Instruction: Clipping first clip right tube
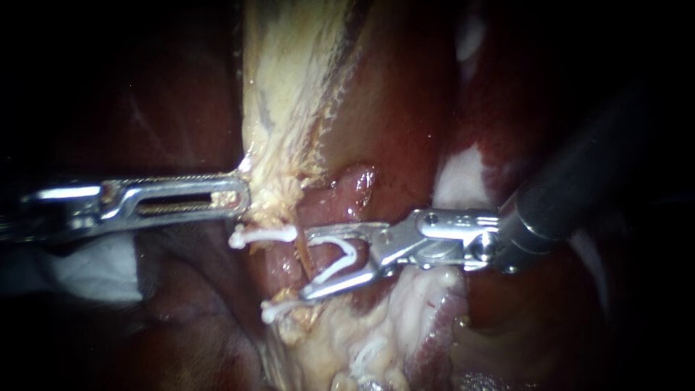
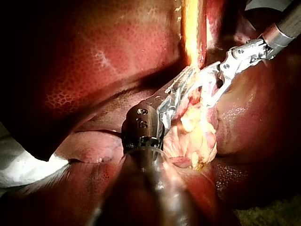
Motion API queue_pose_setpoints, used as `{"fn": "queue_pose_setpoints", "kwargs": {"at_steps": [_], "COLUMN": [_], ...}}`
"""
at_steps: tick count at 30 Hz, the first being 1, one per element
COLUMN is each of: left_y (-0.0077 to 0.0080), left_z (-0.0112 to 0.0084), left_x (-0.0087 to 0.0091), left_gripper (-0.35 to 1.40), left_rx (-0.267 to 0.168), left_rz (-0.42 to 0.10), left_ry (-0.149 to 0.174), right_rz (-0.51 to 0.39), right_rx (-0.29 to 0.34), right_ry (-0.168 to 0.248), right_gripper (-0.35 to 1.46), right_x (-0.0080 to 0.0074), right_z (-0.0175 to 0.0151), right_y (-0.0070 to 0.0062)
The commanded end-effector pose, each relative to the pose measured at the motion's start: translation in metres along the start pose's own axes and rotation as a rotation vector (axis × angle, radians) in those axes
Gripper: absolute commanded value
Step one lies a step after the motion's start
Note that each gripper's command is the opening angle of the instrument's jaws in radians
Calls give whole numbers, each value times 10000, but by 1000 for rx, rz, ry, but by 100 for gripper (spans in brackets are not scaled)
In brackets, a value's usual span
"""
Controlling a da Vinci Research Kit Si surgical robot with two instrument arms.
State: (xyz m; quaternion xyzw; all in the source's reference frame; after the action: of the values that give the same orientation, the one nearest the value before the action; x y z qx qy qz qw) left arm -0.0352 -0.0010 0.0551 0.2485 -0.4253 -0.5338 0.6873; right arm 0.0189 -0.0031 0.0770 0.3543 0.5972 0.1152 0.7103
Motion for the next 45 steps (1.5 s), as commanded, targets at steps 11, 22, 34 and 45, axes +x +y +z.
{"fn": "queue_pose_setpoints", "kwargs": {"at_steps": [11, 22, 34, 45], "left_y": [0, 3, 3, 3], "left_z": [1, 1, 2, 2], "left_x": [0, -1, -1, -1], "left_gripper": [-35, -35, -35, -35], "left_rx": [0, 1, 1, 1], "left_rz": [0, 1, 1, 1], "left_ry": [0, 1, 1, 1], "right_rz": [35, 74, 144, 203], "right_rx": [111, 185, 190, 134], "right_ry": [17, 12, -3, 7], "right_gripper": [58, 50, 41, -35], "right_x": [5, 3, -14, -5], "right_z": [6, 6, 17, -13], "right_y": [-26, -40, -37, -14]}}
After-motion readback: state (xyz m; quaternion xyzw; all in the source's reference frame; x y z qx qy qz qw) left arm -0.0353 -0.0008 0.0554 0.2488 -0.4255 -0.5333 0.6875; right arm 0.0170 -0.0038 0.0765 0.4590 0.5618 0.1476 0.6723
